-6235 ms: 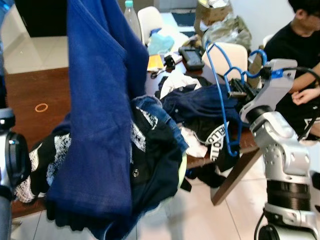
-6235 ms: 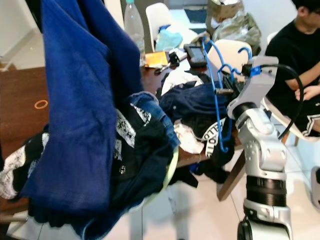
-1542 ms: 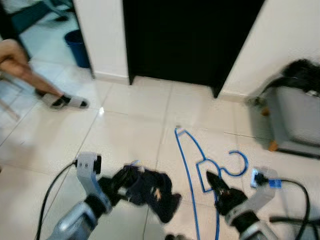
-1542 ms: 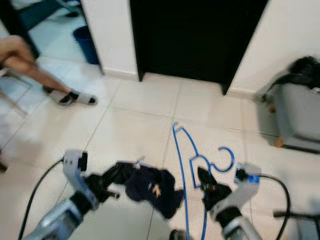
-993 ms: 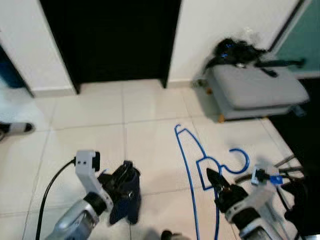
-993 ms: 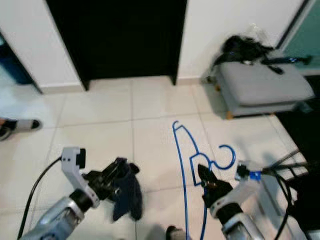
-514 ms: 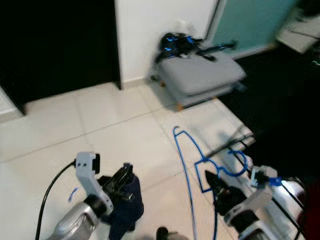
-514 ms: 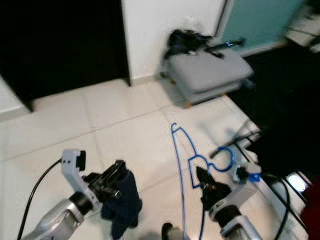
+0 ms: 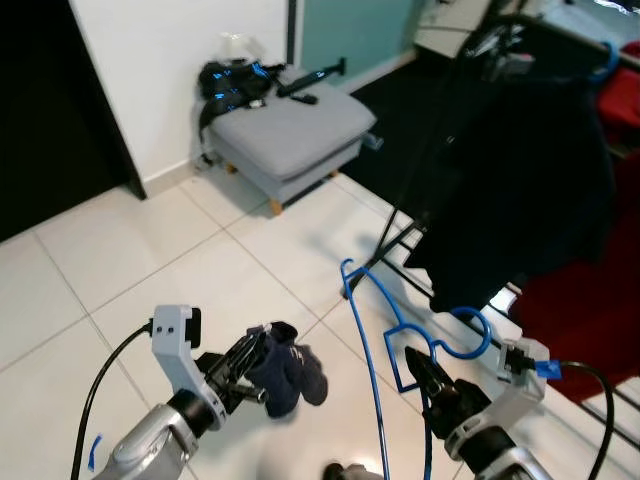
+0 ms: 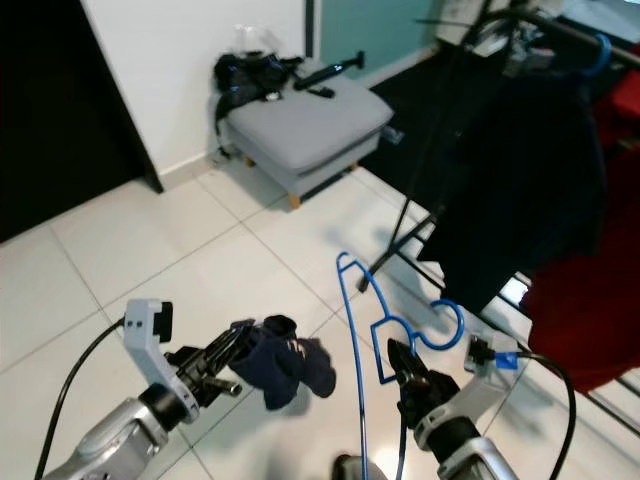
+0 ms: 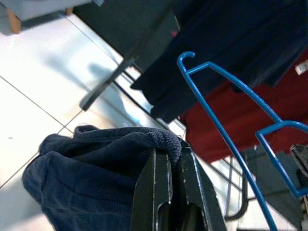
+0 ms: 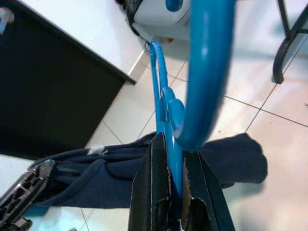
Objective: Hang hanger
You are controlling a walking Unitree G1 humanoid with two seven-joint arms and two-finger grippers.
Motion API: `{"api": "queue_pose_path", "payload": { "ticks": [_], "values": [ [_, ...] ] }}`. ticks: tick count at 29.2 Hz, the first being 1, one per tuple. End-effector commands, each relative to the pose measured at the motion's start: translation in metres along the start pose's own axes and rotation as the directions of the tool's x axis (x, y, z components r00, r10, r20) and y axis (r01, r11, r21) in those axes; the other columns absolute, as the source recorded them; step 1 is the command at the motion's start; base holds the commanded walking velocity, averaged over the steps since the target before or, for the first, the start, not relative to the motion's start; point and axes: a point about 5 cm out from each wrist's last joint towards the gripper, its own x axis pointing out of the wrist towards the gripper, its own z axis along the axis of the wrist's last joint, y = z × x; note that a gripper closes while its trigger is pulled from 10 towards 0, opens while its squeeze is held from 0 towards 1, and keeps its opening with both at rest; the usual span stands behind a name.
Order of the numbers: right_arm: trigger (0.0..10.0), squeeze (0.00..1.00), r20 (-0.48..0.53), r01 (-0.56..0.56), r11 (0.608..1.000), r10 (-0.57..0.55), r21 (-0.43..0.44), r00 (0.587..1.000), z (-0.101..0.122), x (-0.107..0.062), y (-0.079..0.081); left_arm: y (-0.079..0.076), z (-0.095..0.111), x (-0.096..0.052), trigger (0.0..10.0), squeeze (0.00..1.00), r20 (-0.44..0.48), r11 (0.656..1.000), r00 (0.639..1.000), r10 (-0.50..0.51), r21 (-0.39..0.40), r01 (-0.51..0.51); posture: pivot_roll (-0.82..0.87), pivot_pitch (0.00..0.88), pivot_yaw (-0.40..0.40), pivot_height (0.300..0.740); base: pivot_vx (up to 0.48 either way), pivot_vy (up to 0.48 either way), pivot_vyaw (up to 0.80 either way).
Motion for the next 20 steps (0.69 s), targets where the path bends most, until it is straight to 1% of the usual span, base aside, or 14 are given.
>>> {"api": "queue_pose_path", "payload": {
  "ticks": [1, 4, 14, 16, 20],
  "values": [
    [10.0, 0.00, 0.008, 0.020, 1.000, -0.020, 0.013, 1.000, 0.0006, -0.0044, -0.0044, -0.0006, -0.0013, -0.0017, 10.0, 0.00, -0.006, 1.000, 1.000, -0.006, -0.011, 0.006, -0.04, 0.217, -0.024, 0.740, 0.000, 0.000, -0.80],
    [10.0, 0.00, 0.015, 0.018, 1.000, -0.019, 0.016, 1.000, 0.0018, -0.0046, -0.0046, -0.0008, -0.0013, -0.0012, 10.0, 0.00, -0.005, 1.000, 1.000, -0.006, -0.011, 0.006, -0.04, 0.219, -0.024, 0.740, 0.000, 0.000, -0.65],
    [10.0, 0.00, 0.021, 0.016, 1.000, -0.017, 0.020, 1.000, 0.0033, -0.0047, -0.0052, -0.0026, 0.0005, -0.0010, 10.0, 0.00, 0.001, 1.000, 1.000, -0.005, -0.012, 0.005, -0.04, 0.224, -0.025, 0.740, 0.000, 0.000, 0.00],
    [10.0, 0.00, 0.020, 0.016, 1.000, -0.017, 0.020, 1.000, 0.0032, -0.0044, -0.0050, -0.0026, 0.0008, -0.0010, 10.0, 0.00, 0.002, 1.000, 1.000, -0.004, -0.012, 0.005, -0.04, 0.224, -0.025, 0.740, 0.000, 0.000, -0.53],
    [10.0, 0.00, 0.011, 0.017, 1.000, -0.017, 0.021, 1.000, 0.0022, -0.0038, -0.0047, -0.0011, 0.0007, -0.0009, 10.0, 0.00, 0.002, 1.000, 1.000, -0.002, -0.013, 0.002, -0.04, 0.228, -0.025, 0.740, 0.000, 0.000, -0.80]
  ]
}}
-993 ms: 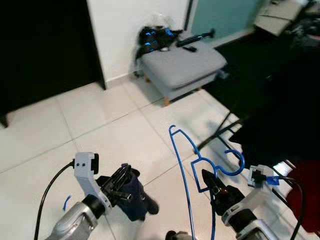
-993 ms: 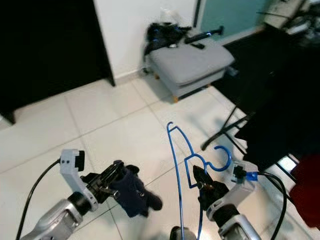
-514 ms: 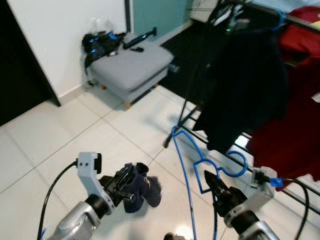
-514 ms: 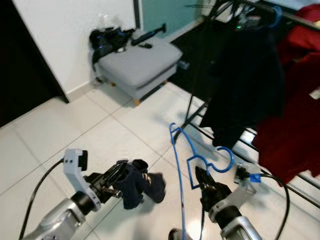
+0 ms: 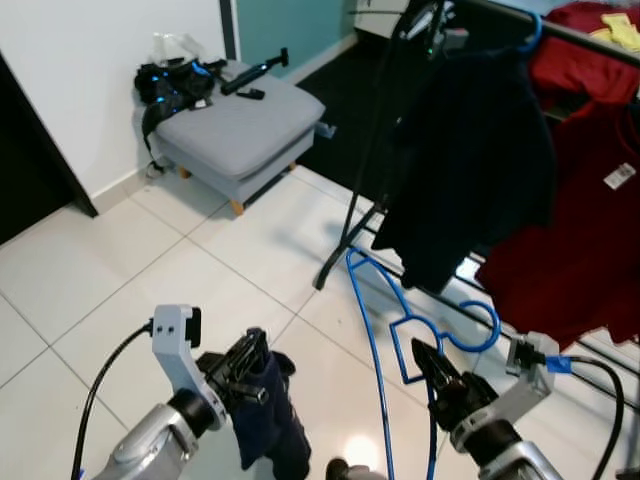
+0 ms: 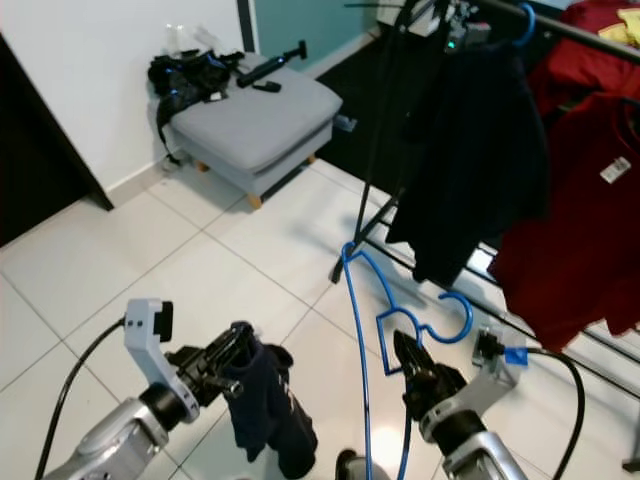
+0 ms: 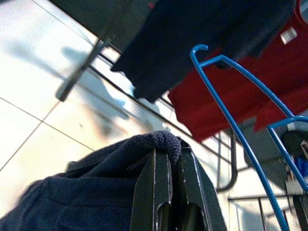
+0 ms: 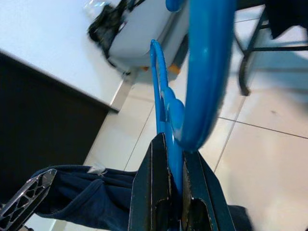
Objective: Hang hanger
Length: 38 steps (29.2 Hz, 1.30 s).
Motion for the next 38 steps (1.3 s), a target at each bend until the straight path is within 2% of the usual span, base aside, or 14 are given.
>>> {"api": "queue_pose_path", "payload": {
  "ticks": [1, 14, 38],
  "values": [
    [10.0, 0.00, -0.017, 0.014, 1.000, -0.013, 0.019, 1.000, -0.0036, -0.0029, -0.0023, -0.0019, -0.0001, -0.0010, 10.0, 0.00, -0.001, 1.000, 1.000, -0.011, -0.011, 0.011, -0.04, 0.231, -0.024, 0.740, 0.000, 0.000, -0.80],
    [10.0, 0.00, 0.001, 0.007, 1.000, -0.007, 0.028, 1.000, -0.0021, -0.0019, -0.0016, -0.0004, 0.0004, -0.0004, 10.0, 0.00, -0.001, 1.000, 1.000, -0.008, -0.012, 0.008, -0.04, 0.232, -0.024, 0.740, 0.000, 0.000, -0.68],
    [10.0, 0.00, -0.006, 0.006, 0.999, -0.006, 0.045, 1.000, -0.0067, -0.0063, -0.0057, -0.0020, -0.0088, -0.0028, 10.0, 0.00, -0.023, 1.000, 1.000, -0.013, -0.022, 0.012, -0.03, 0.153, -0.034, 0.740, 0.000, 0.000, 0.00]
  ]
}}
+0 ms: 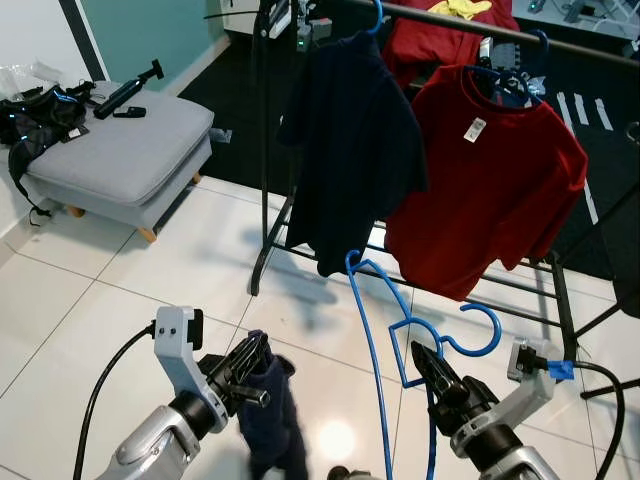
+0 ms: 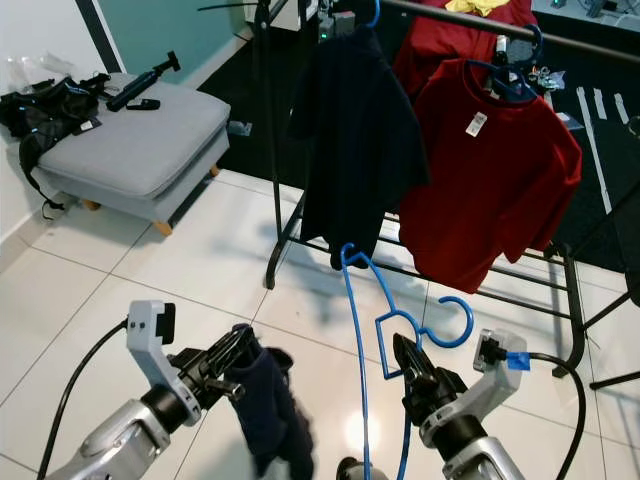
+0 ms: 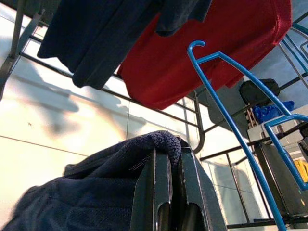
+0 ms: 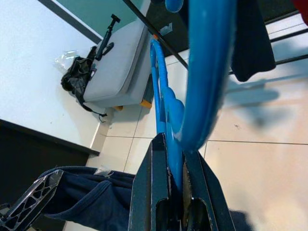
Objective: Hang hanger
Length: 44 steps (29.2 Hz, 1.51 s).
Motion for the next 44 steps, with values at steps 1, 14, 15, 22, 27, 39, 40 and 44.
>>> {"api": "queue_pose_path", "payload": {
  "ticks": [1, 14, 15, 22, 27, 39, 40, 44],
  "values": [
    [10.0, 0.00, -0.009, 0.012, 1.000, -0.012, 0.020, 1.000, -0.0044, -0.0028, -0.0044, -0.0001, -0.0052, -0.0028, 10.0, 0.00, -0.009, 1.000, 1.000, -0.007, -0.012, 0.006, -0.03, 0.153, -0.036, 0.740, 0.000, 0.000, 0.00],
    [10.0, 0.00, -0.004, 0.005, 1.000, -0.005, 0.025, 1.000, -0.0029, -0.0066, -0.0038, -0.0011, -0.0046, -0.0068, 10.0, 0.00, 0.001, 1.000, 1.000, -0.003, -0.012, 0.003, -0.03, 0.178, -0.039, 0.740, 0.000, 0.000, 0.00],
    [10.0, 0.00, -0.003, 0.006, 1.000, -0.006, 0.025, 1.000, -0.0027, -0.0066, -0.0042, -0.0010, -0.0045, -0.0068, 10.0, 0.00, 0.002, 1.000, 1.000, -0.003, -0.013, 0.003, -0.03, 0.179, -0.039, 0.740, 0.000, 0.000, 0.00],
    [10.0, 0.00, -0.003, 0.003, 1.000, -0.003, 0.025, 1.000, -0.0018, -0.0056, -0.0043, -0.0006, -0.0032, -0.0062, 10.0, 0.00, 0.004, 1.000, 1.000, -0.003, -0.013, 0.003, -0.03, 0.189, -0.041, 0.740, 0.000, 0.000, 0.00],
    [10.0, 0.00, -0.005, 0.004, 1.000, -0.003, 0.025, 1.000, -0.0018, -0.0050, -0.0046, 0.0002, -0.0023, -0.0064, 10.0, 0.00, 0.006, 1.000, 1.000, -0.002, -0.012, 0.002, -0.03, 0.191, -0.042, 0.740, 0.000, 0.000, 0.00],
    [10.0, 0.00, -0.010, 0.001, 0.999, -0.001, 0.032, 1.000, -0.0021, -0.0042, -0.0040, 0.0010, -0.0008, -0.0087, 10.0, 0.00, 0.010, 1.000, 1.000, 0.006, -0.009, -0.006, -0.02, 0.200, -0.047, 0.740, 0.000, 0.000, 0.00],
    [10.0, 0.00, -0.010, 0.001, 0.999, -0.001, 0.032, 1.000, -0.0021, -0.0042, -0.0040, 0.0010, -0.0008, -0.0087, 10.0, 0.00, 0.010, 1.000, 1.000, 0.006, -0.009, -0.006, -0.02, 0.200, -0.047, 0.740, 0.000, 0.000, 0.00],
    [10.0, 0.00, -0.010, 0.002, 0.999, -0.002, 0.033, 1.000, -0.0021, -0.0043, -0.0042, 0.0011, -0.0007, -0.0089, 10.0, 0.00, 0.010, 1.000, 1.000, 0.007, -0.010, -0.007, -0.02, 0.199, -0.046, 0.740, 0.000, 0.000, 0.00]
  ]
}}
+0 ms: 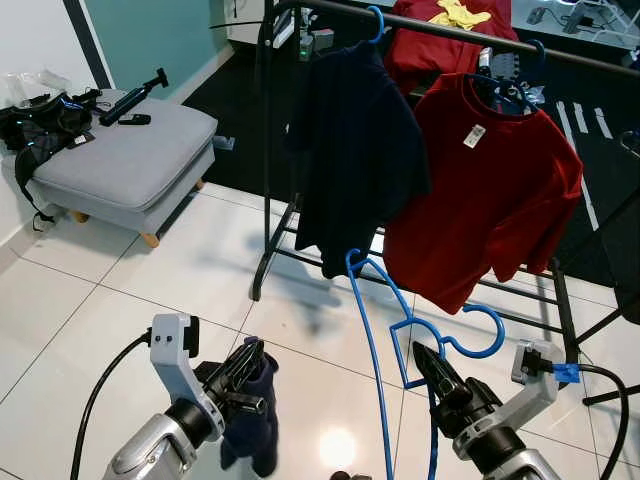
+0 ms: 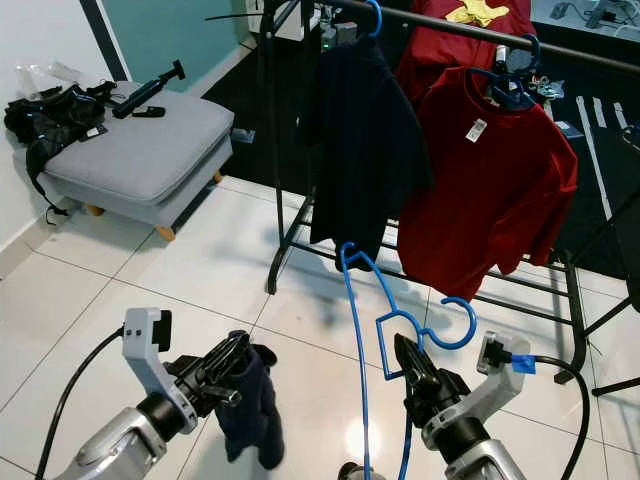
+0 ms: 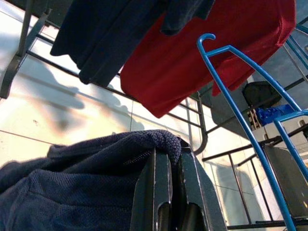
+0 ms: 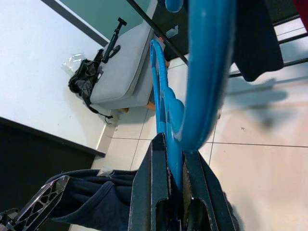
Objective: Hang hanger
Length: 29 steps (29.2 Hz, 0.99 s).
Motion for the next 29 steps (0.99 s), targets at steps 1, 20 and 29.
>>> {"api": "queue_pose_path", "payload": {
  "ticks": [1, 20, 29],
  "values": [
    [10.0, 0.00, -0.013, 0.017, 1.000, -0.017, 0.018, 1.000, -0.0028, -0.0025, -0.0036, -0.0029, 0.0025, -0.0026, 10.0, 0.00, 0.016, 1.000, 1.000, -0.018, -0.002, 0.018, -0.02, 0.199, -0.046, 0.740, 0.000, 0.000, 0.00],
    [10.0, 0.00, -0.008, 0.012, 1.000, -0.012, 0.017, 1.000, -0.0017, -0.0005, -0.0007, -0.0029, 0.0047, 0.0005, 10.0, 0.00, 0.016, 1.000, 1.000, -0.020, -0.002, 0.020, -0.02, 0.205, -0.040, 0.740, 0.000, 0.000, 0.00],
    [10.0, 0.00, -0.004, 0.014, 1.000, -0.014, 0.020, 1.000, -0.0015, -0.0013, -0.0006, -0.0041, 0.0047, 0.0021, 10.0, 0.00, 0.008, 0.999, 1.000, -0.030, -0.011, 0.030, -0.03, 0.217, -0.035, 0.740, 0.000, 0.000, 0.00]
  ]
}}
